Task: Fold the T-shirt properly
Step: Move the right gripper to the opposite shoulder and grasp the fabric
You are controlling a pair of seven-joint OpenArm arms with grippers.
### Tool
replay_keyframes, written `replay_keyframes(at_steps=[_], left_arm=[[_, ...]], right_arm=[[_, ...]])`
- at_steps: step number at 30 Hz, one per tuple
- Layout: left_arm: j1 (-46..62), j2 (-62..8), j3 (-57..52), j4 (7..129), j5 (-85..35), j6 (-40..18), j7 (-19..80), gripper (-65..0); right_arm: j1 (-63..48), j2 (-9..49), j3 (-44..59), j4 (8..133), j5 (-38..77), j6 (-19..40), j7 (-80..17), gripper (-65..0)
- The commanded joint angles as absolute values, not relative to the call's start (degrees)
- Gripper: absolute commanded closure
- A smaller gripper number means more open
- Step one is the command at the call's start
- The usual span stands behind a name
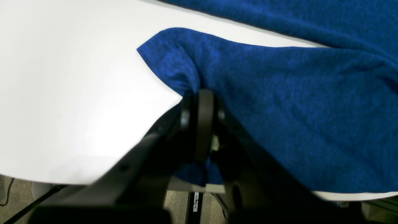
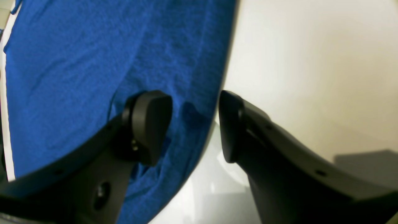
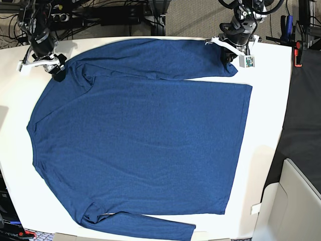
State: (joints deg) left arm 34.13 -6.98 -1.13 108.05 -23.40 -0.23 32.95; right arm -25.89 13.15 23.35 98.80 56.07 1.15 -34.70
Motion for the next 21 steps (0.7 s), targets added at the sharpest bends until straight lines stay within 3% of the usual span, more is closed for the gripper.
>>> replay_keyframes(at_steps=[1,14,21], left_arm=[[35.03,-6.99,-1.01,108.26,-23.69,-0.31,35.56,0.0],[35.03,-6.99,-1.01,108.26,-23.69,-0.31,35.56,0.0],[35.12,-6.99,-1.01,108.35,-23.69,-0.31,35.56,0.0]], right_arm=[[-26.42,13.58,23.60,98.86,55.96,0.31,-35.65,-29.5],[-21.93,13.58,23.69,95.52,55.69,0.31,-35.65,-28.1],[-21.58,13.58,24.13,94.90,55.43,0.31,-35.30,-2.4]])
